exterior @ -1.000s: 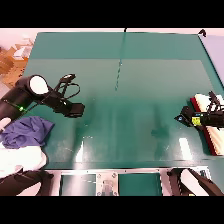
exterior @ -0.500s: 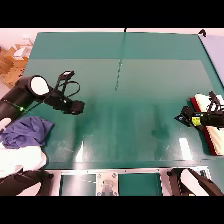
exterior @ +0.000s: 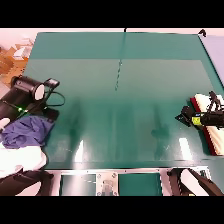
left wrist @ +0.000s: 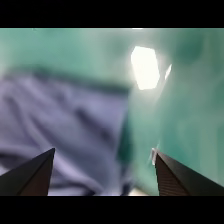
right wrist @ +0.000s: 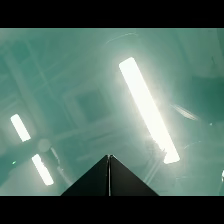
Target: Fold the shirts.
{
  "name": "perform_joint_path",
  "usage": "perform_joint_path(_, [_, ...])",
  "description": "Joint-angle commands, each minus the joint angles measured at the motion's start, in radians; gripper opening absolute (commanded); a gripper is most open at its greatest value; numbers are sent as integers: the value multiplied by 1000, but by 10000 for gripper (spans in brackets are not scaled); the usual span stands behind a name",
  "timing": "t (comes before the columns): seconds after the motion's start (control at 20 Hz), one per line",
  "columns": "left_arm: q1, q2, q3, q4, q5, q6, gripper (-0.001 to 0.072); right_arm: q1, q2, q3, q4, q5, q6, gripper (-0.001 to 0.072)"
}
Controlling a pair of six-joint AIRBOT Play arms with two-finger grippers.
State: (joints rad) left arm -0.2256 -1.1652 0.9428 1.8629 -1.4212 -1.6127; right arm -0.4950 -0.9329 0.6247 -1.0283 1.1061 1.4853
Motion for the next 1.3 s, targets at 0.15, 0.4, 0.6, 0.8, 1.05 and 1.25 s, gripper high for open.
perform_joint_path(0.15, [144,0,-248,71,108,-2,714,1,0,0,0,-2,-5,14])
perform_joint_path(0.4, [206,0,-266,68,134,96,24,1,0,0,1,-2,-5,13])
perform_joint_path(0.6, [190,0,16,-98,83,137,23,1,0,2,26,2,-5,14])
perform_joint_path(0.8, [-2,0,379,-304,96,156,23,1,0,23,27,8,-5,14])
perform_joint_path(1.05, [-282,-28,479,-474,332,156,24,1,0,93,27,36,-1,15])
perform_joint_path(1.25, [-427,-205,479,-715,468,210,24,1,0,144,42,54,-1,15])
